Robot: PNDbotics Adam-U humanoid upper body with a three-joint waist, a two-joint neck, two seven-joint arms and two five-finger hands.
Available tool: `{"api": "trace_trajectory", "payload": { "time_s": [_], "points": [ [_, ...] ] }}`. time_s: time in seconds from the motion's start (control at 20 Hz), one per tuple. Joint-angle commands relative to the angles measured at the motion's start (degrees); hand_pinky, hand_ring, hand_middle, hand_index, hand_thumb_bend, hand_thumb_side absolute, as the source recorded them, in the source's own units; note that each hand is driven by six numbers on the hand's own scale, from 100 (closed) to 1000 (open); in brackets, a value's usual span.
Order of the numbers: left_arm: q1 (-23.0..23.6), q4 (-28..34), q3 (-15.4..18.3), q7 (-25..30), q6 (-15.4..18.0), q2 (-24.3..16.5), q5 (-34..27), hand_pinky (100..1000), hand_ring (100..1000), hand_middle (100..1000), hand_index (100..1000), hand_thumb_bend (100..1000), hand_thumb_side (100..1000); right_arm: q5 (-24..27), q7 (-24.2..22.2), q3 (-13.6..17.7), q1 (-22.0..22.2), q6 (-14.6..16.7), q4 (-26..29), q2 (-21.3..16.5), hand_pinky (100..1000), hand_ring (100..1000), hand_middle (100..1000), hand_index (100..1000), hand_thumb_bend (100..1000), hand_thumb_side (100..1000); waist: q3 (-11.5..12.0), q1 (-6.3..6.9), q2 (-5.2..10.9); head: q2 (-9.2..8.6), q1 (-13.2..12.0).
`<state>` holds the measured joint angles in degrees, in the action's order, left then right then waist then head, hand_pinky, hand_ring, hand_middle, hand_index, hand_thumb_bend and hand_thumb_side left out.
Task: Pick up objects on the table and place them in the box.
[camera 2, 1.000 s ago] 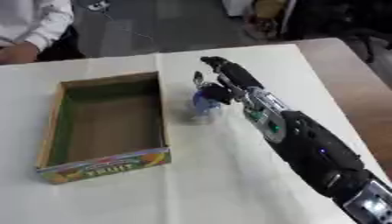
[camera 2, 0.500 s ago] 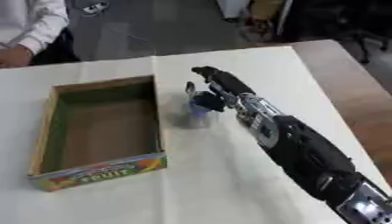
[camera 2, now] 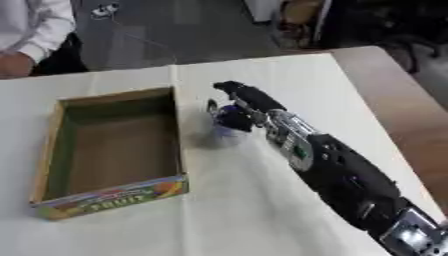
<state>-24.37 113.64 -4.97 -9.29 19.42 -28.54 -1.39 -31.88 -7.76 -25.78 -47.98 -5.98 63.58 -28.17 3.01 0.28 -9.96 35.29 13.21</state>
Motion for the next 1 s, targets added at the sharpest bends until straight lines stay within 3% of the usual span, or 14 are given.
{"api": "trace_trajectory", "payload": {
  "time_s": [0.05,0.7,1.0],
  "points": [
    [-1.0,0.9,0.3,0.0,0.0,-0.5,-0.3,495,587,831,732,100,862,-0.5,-0.3,0.5,-0.9,0.3,0.0,-0.5,678,821,939,1000,122,978,0.0,0.07,0.71,-0.93,0.5],
    [-0.6,0.9,0.2,0.1,0.2,-0.6,0.1,493,587,832,732,100,862,0.0,-4.1,0.4,0.9,1.0,-0.9,-1.0,674,829,959,1000,136,951,-0.4,0.36,0.6,-0.98,0.8],
    [-0.8,0.9,0.2,0.1,0.2,-0.6,0.0,493,587,832,732,100,862,-0.5,-6.3,0.5,1.3,1.1,-1.3,-1.0,677,832,962,1000,100,964,-0.3,0.32,0.56,-1.01,0.8]
  ]
}}
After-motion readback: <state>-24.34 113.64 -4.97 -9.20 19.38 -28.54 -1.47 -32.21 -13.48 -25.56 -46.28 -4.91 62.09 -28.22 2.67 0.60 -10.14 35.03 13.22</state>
